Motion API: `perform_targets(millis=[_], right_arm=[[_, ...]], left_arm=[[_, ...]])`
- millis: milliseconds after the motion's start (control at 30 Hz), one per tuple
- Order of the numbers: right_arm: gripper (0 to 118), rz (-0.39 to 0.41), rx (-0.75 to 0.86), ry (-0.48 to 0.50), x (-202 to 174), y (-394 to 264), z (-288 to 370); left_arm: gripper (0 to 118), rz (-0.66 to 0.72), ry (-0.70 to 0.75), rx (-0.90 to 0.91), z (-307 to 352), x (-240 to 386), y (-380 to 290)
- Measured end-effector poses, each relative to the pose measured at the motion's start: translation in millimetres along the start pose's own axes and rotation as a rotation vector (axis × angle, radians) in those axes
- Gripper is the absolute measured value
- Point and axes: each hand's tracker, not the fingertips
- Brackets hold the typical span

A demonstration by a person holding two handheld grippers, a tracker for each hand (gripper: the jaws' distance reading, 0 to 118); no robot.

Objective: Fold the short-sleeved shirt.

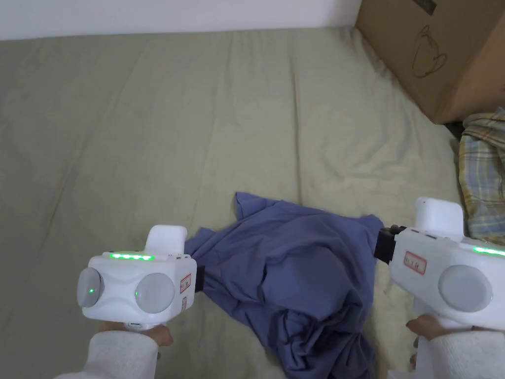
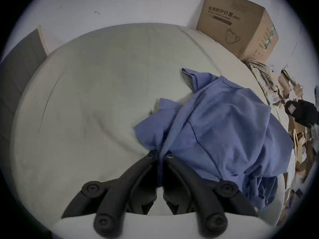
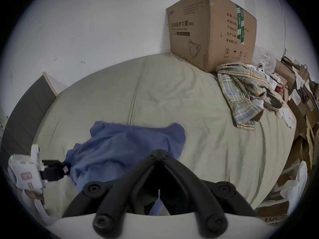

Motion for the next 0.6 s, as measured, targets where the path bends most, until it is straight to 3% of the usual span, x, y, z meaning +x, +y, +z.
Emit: perform_targets(millis=[33,100,133,267,467,567,600], right_arm=[[11,-0.028,-0.008,0.006,3.8,8.7,-6.3],[67,-0.084,-0.035,0.053,12.1,26.5,-22.8],[82,-0.077,-0.044,0.053,14.7,33.5,-32.1],[82,0.013,-0.144,-0.018,21.8,51.2,-85.9],[73,-0.087,-0.354,-0.043,28.8,31.3,-144.0],[71,-0.043,-0.296,-0.082,23.4,32.4,-144.0],[65,-0.016,-0.283,-0.089,19.1,33.2,-142.4]], left_arm=[[3,-0.004,0.003,0.003,2.1,0.8,1.2],[3,-0.009,0.008,0.014,6.7,3.9,4.3],[3,-0.015,0.009,0.017,8.4,5.1,5.8],[3,-0.028,0.014,0.039,15.0,7.9,10.4],[3,-0.007,0.002,0.046,18.7,7.8,12.9],[3,-0.016,0.007,0.039,22.3,10.0,14.8],[3,-0.018,0.005,0.038,24.9,10.4,15.0]])
